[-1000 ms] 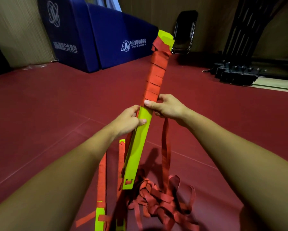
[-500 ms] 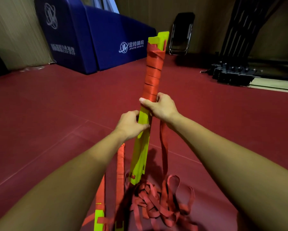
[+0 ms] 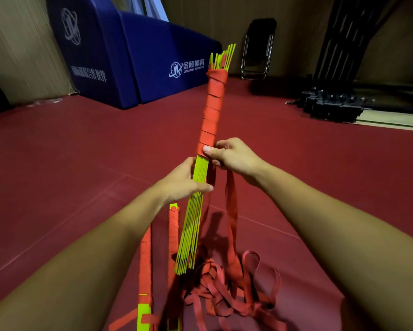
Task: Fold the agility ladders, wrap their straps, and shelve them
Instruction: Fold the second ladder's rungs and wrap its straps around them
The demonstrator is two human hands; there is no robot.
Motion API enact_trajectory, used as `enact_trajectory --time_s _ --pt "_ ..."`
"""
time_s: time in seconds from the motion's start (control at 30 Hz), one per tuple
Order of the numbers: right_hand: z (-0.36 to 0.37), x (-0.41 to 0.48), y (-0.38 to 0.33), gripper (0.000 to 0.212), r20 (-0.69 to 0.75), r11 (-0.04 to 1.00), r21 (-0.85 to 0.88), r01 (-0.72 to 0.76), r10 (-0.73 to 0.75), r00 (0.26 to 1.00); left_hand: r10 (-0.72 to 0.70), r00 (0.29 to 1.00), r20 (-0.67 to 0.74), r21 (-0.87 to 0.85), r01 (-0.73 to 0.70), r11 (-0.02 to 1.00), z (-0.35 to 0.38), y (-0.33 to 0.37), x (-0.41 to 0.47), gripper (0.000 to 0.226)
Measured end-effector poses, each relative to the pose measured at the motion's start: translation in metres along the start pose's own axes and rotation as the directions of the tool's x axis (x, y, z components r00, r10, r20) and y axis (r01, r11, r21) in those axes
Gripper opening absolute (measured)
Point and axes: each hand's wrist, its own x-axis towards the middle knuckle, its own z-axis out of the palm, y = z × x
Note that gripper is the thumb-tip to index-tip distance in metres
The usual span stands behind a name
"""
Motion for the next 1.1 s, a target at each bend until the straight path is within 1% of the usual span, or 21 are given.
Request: enact_trajectory --time_s 0.07,0.13,0.2,0.27,0.3,0.33,0.4,0.43,0.47,0.57,0.67,0.73,0.8,0.87,0.9,0.93,0.97,1.0,1.03,1.07,1.1 --pt "0.002 0.0 0.002 0.036 -0.028 0.995 -0.1 0.002 -0.005 1.0 0.025 0.999 -0.047 0.146 -0.018 0.989 0.003 -0.003 0.001 0.055" --pt "0.002 -0.001 0.004 0.039 -0.028 0.985 -0.17 0.008 -0.013 1.0 0.003 0.999 -0.045 0.169 0.005 0.986 0.006 -0.002 -0.001 0.045" --pt "0.001 -0.001 0.004 0.044 -0.027 0.979 -0.202 0.003 -0.009 1.0 -0.045 0.998 -0.035 0.115 0.049 0.992 0.005 0.0 -0.003 0.044" --pt "-0.001 -0.002 0.002 0.046 -0.027 0.969 -0.247 -0.001 -0.006 1.0 -0.071 0.997 -0.027 0.008 0.071 0.997 0.003 0.002 -0.005 0.048" --pt "-0.003 -0.003 0.001 0.044 -0.001 0.969 -0.249 0.006 -0.006 1.0 -0.075 0.997 -0.019 -0.047 0.074 0.996 0.003 0.003 -0.005 0.048" --pt "-0.005 -0.005 0.0 0.041 0.048 0.977 -0.214 0.014 -0.004 0.999 -0.082 0.997 -0.014 -0.09 0.081 0.993 0.001 0.003 -0.006 0.049" --pt "-0.009 -0.008 -0.002 0.03 0.162 0.997 -0.075 0.001 0.011 0.987 -0.085 0.996 -0.002 -0.143 0.084 0.986 -0.001 0.003 -0.008 0.051" --pt "-0.01 -0.009 -0.001 0.028 0.187 1.0 -0.028 -0.014 0.019 0.982 -0.082 0.997 0.007 -0.159 0.082 0.984 -0.001 0.004 -0.009 0.052" --pt "-0.01 -0.008 0.0 0.027 0.183 1.0 -0.007 -0.023 0.024 0.983 -0.081 0.997 0.015 -0.166 0.083 0.983 -0.001 0.005 -0.009 0.052" --pt "-0.009 -0.006 0.005 0.023 0.109 0.998 0.05 -0.035 0.029 0.994 -0.089 0.996 0.017 -0.191 0.09 0.977 -0.001 0.004 -0.007 0.049" --pt "-0.007 -0.005 0.006 0.009 0.139 0.98 0.192 -0.058 0.031 0.99 -0.09 0.996 0.019 -0.214 0.092 0.972 0.0 0.006 -0.006 0.046" --pt "-0.006 -0.004 0.006 0.007 0.134 0.974 0.217 -0.063 0.034 0.99 -0.083 0.996 0.022 -0.214 0.086 0.973 0.001 0.008 -0.005 0.043" --pt "-0.002 -0.003 0.005 0.01 0.108 0.975 0.214 -0.057 0.034 0.994 -0.08 0.997 0.007 -0.207 0.079 0.975 0.003 0.012 -0.005 0.037" --pt "0.003 -0.001 0.003 0.013 0.06 0.975 0.216 -0.061 0.049 0.997 -0.075 0.997 -0.009 -0.149 0.073 0.986 0.007 0.011 -0.003 0.042" --pt "0.005 0.0 0.002 0.014 0.023 0.975 0.211 -0.066 0.063 0.998 -0.064 0.998 -0.027 -0.075 0.062 0.995 0.008 0.008 -0.002 0.05" --pt "0.007 0.001 0.002 0.016 -0.018 0.978 0.198 -0.071 0.076 0.997 -0.045 0.998 -0.046 0.043 0.047 0.998 0.009 0.003 -0.001 0.059" --pt "0.009 0.003 0.002 0.018 -0.054 0.981 0.176 -0.078 0.088 0.995 -0.035 0.997 -0.069 0.195 0.048 0.98 0.01 -0.002 0.0 0.07" --pt "0.011 0.004 0.002 0.021 -0.084 0.985 0.152 -0.082 0.096 0.992 -0.032 0.995 -0.096 0.336 0.062 0.94 0.011 -0.006 0.001 0.077" --pt "0.013 0.004 0.002 0.027 -0.11 0.987 0.134 -0.084 0.099 0.989 -0.033 0.991 -0.127 0.436 0.086 0.896 0.012 -0.008 0.001 0.079" --pt "0.015 0.005 0.002 0.035 -0.134 0.988 0.125 -0.088 0.105 0.985 -0.035 0.986 -0.165 0.48 0.111 0.87 0.012 -0.009 0.001 0.078" --pt "0.017 0.006 0.002 0.041 -0.164 0.988 0.125 -0.095 0.115 0.98 -0.042 0.979 -0.201 0.482 0.136 0.866 0.013 -0.007 0.0 0.073"
